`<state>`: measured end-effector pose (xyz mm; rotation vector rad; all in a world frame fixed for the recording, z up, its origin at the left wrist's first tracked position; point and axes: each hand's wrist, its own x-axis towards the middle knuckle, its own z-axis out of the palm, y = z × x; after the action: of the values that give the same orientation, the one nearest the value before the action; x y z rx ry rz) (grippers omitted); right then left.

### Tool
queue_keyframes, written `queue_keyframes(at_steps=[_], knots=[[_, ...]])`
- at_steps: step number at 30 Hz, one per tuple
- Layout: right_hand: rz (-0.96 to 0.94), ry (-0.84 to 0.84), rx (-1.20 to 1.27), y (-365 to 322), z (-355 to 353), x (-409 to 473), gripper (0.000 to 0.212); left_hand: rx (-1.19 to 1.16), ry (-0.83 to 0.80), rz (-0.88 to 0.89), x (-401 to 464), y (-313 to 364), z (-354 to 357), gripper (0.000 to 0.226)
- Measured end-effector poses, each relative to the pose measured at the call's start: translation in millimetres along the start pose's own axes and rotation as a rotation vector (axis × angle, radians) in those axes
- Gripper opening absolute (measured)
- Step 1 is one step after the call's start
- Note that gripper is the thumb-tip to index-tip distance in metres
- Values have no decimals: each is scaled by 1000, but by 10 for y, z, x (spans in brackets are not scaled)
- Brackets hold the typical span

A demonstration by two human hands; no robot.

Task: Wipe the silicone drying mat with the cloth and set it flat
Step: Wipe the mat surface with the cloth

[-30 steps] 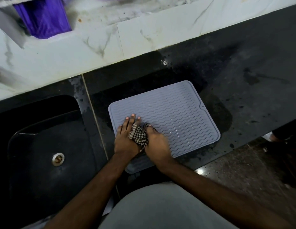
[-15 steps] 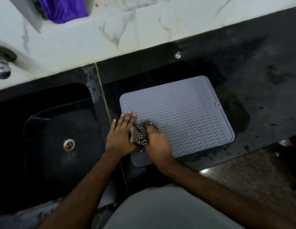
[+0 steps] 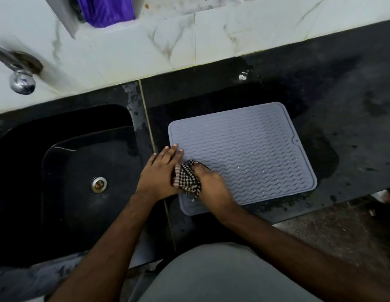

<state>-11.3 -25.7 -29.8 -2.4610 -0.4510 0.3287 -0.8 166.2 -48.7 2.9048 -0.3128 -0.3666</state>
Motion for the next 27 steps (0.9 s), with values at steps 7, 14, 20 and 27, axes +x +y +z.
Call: queue_keyframes(at_steps=[7, 14, 20, 27], knots=[[-59, -96, 10, -79, 30, -3, 67, 136, -1, 9, -84, -161, 36, 106], [-325, -281, 45, 28, -67, 122, 50, 181, 2, 95, -78, -204, -38, 107], [-461, -609, -151, 180, -463, 192, 25, 190, -90, 82, -58, -175, -83, 141], [-380, -490, -7, 475, -889, 151, 38, 93, -141, -10, -109, -73, -55, 143]])
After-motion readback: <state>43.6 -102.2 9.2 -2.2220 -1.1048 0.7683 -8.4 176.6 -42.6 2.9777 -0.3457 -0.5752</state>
